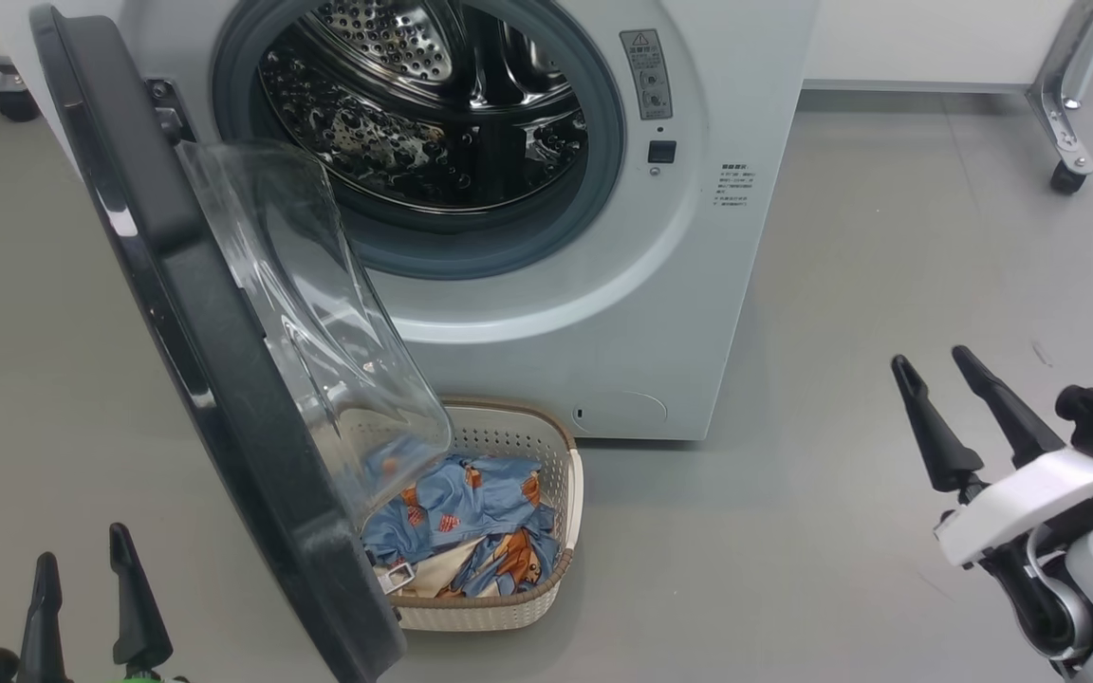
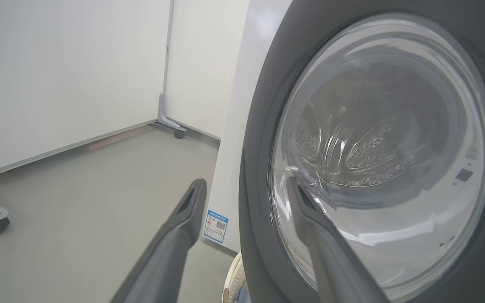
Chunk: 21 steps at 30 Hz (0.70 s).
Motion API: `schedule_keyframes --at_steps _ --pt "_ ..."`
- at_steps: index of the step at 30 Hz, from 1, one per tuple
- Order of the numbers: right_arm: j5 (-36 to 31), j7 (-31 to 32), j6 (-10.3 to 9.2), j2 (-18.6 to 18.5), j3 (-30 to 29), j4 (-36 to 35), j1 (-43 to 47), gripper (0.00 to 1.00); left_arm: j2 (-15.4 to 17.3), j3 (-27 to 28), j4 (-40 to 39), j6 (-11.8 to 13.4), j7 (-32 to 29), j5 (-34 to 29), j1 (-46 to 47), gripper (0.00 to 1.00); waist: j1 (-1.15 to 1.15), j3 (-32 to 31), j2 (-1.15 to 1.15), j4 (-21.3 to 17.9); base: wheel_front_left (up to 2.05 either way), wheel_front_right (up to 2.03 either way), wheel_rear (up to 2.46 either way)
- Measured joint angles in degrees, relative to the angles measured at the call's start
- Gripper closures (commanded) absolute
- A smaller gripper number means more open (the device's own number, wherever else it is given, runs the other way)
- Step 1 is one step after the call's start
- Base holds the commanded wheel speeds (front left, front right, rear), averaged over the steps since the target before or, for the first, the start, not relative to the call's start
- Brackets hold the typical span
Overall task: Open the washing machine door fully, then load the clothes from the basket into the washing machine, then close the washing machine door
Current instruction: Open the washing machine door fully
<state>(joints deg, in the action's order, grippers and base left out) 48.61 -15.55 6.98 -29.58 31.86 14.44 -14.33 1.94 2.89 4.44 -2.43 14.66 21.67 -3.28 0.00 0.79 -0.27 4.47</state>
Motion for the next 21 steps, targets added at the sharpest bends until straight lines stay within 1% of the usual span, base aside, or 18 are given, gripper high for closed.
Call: schedule_keyframes --at_steps 2,5,7,8,12,14,17,21 --pt "-1.57 0.20 -0.84 -0.02 -1.53 0.78 0.95 0.00 0.01 0.14 -0.01 -0.01 0.00 -0.04 -0.29 0.00 0.00 -0.05 0.00 -0.16 0.00 0.00 0.00" --pt "-4.34 0.69 -2.22 0.94 -6.68 0.20 2.49 0.00 0.00 0.54 0.00 -0.01 0.00 -0.05 -0.77 0.00 0.00 -0.10 0.00 -0.44 0.00 0.00 0.00" --pt "-6.26 0.70 -2.79 1.75 -9.87 -0.90 2.76 0.00 0.00 0.59 0.00 -0.03 0.00 -0.07 -0.77 0.00 0.00 -0.08 0.00 -0.64 0.00 0.00 0.00" --pt "-7.06 0.70 -3.05 2.32 -11.28 -1.44 2.97 0.00 0.01 0.53 0.03 -0.45 0.00 -0.30 -0.79 0.00 0.00 -0.07 0.00 -0.74 0.00 0.00 0.00" --pt "-10.45 0.70 -3.59 4.33 -14.67 -2.57 5.61 0.00 0.02 0.52 -0.02 -0.68 0.00 -0.83 -0.91 0.00 0.00 0.10 0.00 -1.15 0.00 0.00 0.00" --pt "-12.24 0.71 -4.10 4.88 -16.45 -2.98 7.14 0.00 0.01 0.45 0.02 -0.69 0.00 -0.90 -0.92 0.00 0.00 0.23 0.00 -1.30 0.00 0.00 0.00" --pt "-14.59 0.70 -4.16 6.06 -18.58 -3.53 8.79 0.00 0.01 0.41 0.02 -0.76 0.00 -0.90 -0.92 0.00 0.00 0.36 0.00 -1.39 0.00 0.00 0.00" --pt "-18.12 0.70 -4.88 6.95 -21.28 -4.53 10.84 0.00 0.01 0.40 0.01 -0.91 0.00 -0.91 -0.92 0.00 0.00 0.54 0.00 -1.42 0.00 0.00 0.00"
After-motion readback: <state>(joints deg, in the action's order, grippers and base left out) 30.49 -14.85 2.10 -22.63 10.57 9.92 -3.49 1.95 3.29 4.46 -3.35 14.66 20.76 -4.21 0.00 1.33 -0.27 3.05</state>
